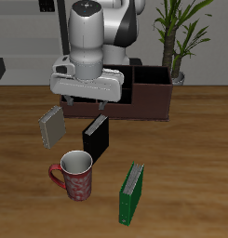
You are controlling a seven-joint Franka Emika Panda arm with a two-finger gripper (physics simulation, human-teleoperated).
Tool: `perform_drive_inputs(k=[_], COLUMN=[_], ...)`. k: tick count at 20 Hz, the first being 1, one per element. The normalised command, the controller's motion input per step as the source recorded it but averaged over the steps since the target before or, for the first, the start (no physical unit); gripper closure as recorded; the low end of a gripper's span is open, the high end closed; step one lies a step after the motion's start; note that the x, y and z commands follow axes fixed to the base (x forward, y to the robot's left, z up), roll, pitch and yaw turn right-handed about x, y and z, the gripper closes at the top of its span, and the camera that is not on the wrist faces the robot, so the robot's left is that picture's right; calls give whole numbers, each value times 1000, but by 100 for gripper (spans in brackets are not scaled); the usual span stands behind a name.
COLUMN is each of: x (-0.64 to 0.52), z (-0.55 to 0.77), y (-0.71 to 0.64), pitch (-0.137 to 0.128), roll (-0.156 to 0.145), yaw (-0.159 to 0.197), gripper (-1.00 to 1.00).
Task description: Place the black book into the back desk caddy's left compartment and place the yellow book into the back desk caddy's right compartment and place the green book into the back desk caddy's right compartment
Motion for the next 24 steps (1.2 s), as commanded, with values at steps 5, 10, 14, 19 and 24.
perform_drive_inputs(k=[5, 10, 14, 19, 24], x=[-26, 33, 46, 22, 32], z=[-339, -224, -282, -233, -228], y=[74, -13, -15, -33, 53], pitch=[-16, 2, 42, 35, 34], roll=[1, -21, -5, -12, -10], yaw=[-51, -31, -3, -20, 0], gripper=[-100, -100, -100, -100, -100])
